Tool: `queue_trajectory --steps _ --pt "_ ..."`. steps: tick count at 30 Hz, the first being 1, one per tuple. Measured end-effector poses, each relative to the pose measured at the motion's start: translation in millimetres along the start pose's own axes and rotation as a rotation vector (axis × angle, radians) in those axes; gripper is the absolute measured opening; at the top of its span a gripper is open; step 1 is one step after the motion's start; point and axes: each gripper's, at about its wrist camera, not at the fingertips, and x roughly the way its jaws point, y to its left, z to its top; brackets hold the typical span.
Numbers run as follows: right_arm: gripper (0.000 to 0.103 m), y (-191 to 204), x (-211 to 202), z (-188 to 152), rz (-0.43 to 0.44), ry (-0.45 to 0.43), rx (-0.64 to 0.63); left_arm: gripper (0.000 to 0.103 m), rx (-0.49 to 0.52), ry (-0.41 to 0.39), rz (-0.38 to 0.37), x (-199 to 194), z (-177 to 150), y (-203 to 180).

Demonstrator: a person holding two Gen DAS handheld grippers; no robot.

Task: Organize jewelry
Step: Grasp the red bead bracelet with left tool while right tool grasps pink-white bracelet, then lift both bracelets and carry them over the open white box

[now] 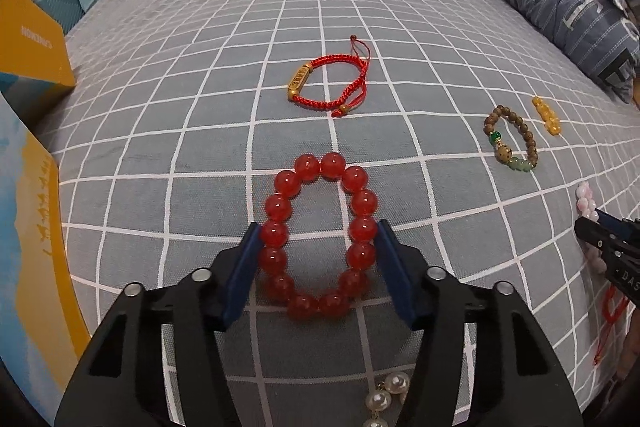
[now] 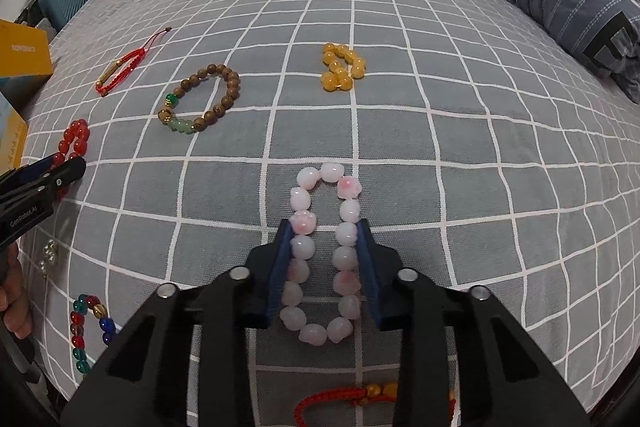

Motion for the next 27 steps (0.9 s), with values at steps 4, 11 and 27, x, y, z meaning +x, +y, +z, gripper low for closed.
queue_trajectory --steps 4,11,27 --pt "0.018 1 -1 0 -0.004 -0.004 0.0 0.034 -0.002 0.004 -0.014 -3 -1 0" --pt "0.018 -4 -5 -1 0.021 -0.024 0.036 0.027 -0.054 -0.002 -0.043 -10 -2 6" --pt "0.018 -7 -22 0 0.018 -0.102 0.053 0.014 -0.077 -0.097 -0.059 -31 -1 8"
